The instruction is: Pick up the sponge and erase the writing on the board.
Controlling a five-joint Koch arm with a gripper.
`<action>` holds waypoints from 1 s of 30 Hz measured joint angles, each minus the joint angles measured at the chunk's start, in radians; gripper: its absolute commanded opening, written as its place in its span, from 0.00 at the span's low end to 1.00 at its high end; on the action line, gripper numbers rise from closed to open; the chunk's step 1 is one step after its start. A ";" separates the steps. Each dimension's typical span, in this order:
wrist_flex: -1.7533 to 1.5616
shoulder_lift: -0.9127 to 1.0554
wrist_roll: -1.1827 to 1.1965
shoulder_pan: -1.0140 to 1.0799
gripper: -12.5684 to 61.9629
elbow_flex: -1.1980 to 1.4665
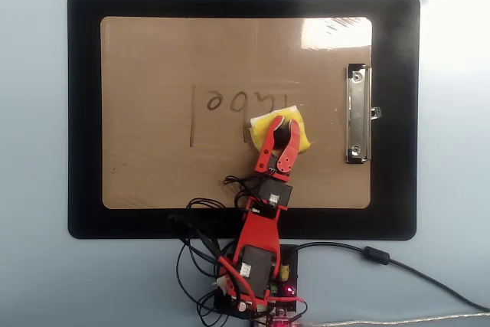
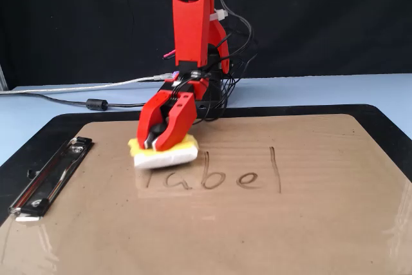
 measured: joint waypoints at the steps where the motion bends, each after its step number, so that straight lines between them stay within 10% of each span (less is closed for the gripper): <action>1: -0.017 -0.035 0.002 0.002 0.06 -0.037; 6: -0.034 -0.388 -0.006 0.008 0.06 -0.597; 14: -0.014 0.156 -0.005 -0.003 0.06 0.230; 22: 0.170 -0.198 -0.006 -0.064 0.06 -0.442; 30: 0.222 -0.015 -0.003 -0.091 0.06 -0.216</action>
